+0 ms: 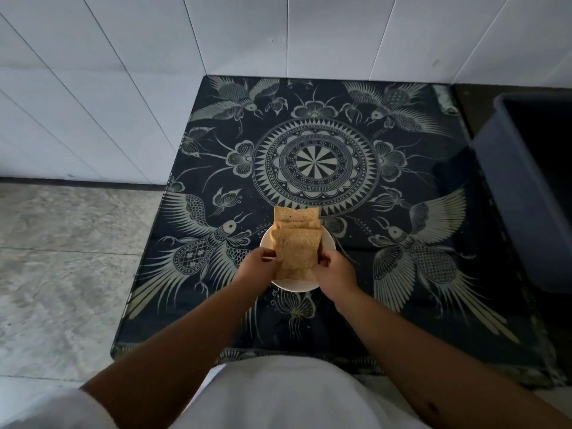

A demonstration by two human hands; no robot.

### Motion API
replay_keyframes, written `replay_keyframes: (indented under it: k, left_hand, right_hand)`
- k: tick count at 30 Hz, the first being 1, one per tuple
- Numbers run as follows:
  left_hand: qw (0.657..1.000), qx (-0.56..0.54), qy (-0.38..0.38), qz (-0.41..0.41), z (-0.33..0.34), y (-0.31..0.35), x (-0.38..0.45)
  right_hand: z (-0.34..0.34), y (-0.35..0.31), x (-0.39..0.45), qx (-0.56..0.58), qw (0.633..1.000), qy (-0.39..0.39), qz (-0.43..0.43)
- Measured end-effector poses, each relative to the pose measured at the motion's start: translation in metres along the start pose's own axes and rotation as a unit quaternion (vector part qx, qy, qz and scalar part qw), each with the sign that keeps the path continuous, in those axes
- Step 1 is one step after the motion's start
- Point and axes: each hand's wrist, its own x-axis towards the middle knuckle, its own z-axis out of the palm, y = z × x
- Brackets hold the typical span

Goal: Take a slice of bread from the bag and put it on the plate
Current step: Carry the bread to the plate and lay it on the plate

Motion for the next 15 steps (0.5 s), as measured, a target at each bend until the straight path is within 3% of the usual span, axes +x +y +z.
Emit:
replay_keyframes:
  k: [15]
  left_hand:
    - [1.0, 0.003, -0.014, -0.002, 0.004, -0.017, 0.006]
  right_hand:
    - [-0.001, 0.016, 0.01, -0.017, 1.0, 0.013, -0.002]
